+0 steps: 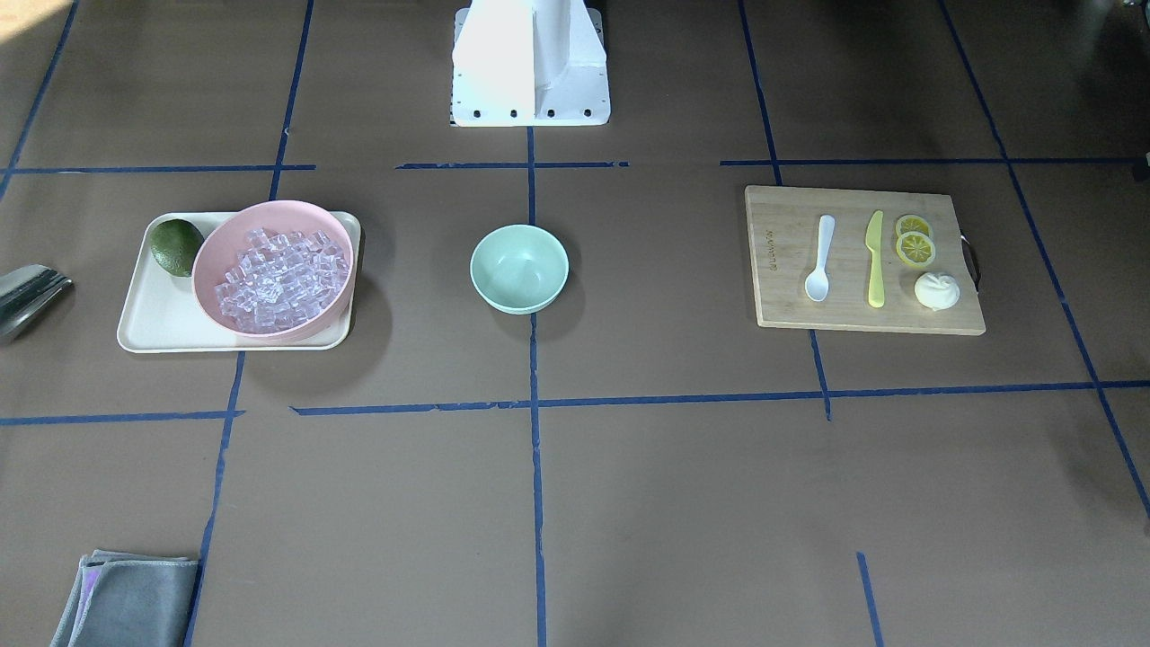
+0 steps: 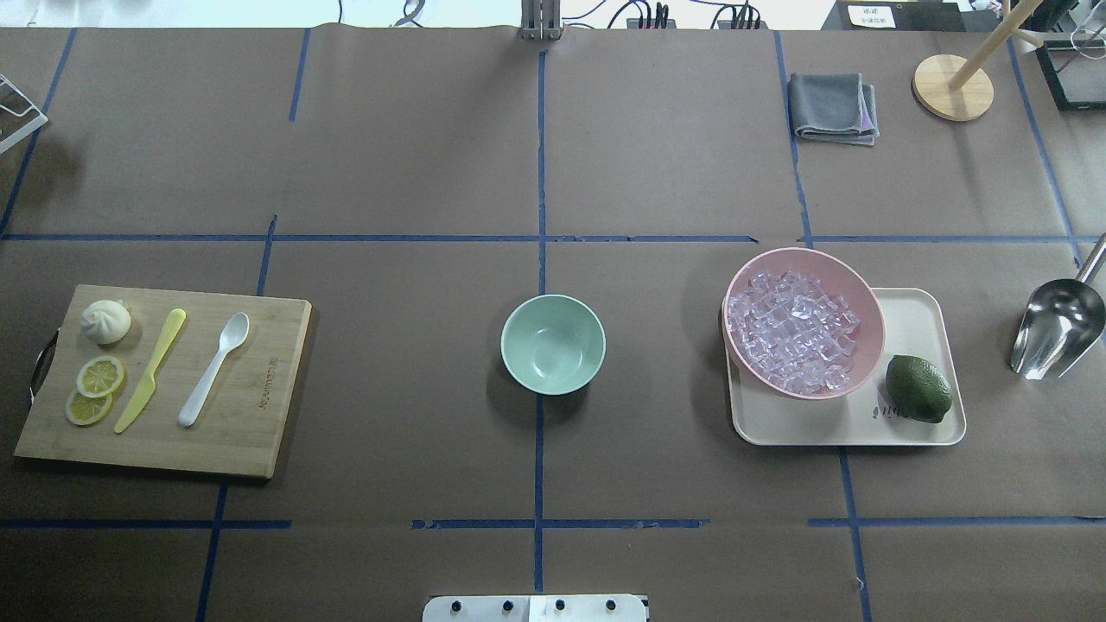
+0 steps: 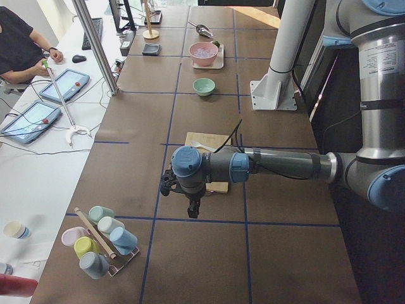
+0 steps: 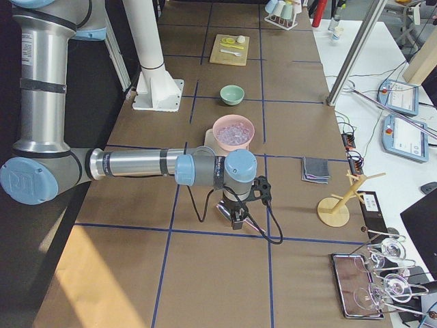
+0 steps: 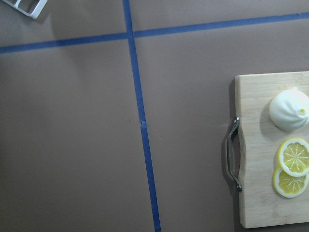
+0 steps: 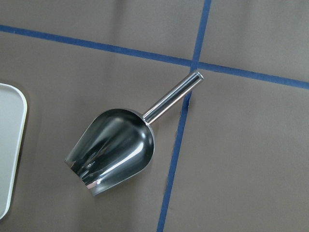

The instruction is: Put spoon and ice into bowl

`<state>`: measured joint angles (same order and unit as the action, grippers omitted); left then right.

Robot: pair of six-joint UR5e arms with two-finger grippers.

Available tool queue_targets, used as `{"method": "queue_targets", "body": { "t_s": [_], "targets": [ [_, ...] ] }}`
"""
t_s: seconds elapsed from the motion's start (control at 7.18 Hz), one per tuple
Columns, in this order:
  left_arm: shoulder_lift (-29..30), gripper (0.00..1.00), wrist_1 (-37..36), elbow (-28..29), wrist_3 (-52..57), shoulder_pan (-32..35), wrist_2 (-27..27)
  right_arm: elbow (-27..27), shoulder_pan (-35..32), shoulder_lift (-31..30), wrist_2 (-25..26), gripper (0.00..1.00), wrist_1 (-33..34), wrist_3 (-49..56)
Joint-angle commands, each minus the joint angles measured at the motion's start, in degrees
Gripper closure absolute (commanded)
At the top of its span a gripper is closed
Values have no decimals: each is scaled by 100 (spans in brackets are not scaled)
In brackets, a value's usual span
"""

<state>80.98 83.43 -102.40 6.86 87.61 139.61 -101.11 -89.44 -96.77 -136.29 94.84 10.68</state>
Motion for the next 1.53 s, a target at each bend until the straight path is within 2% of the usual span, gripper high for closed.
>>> {"method": "queue_targets", "body": {
  "t_s": [0.0, 0.56, 0.98, 1.11, 1.39],
  "targets": [
    [-99, 0, -82, -269, -9, 11, 14, 4, -29, 9, -21, 0, 8, 13],
    [-117, 0, -56, -114, 25, 11, 22, 3, -29, -122, -21, 0, -54, 4],
    [-311, 0, 329, -412, -226, -33, 232, -49, -21, -141, -73, 0, -71, 13],
    [-267, 0, 949, -482, -873, -459, 555, -58, 23, -123, -73, 0, -71, 13],
    [-179, 0, 2740, -588, -3152, -1601, 489, -102, 67, -79, -100, 0, -71, 4]
  ]
}}
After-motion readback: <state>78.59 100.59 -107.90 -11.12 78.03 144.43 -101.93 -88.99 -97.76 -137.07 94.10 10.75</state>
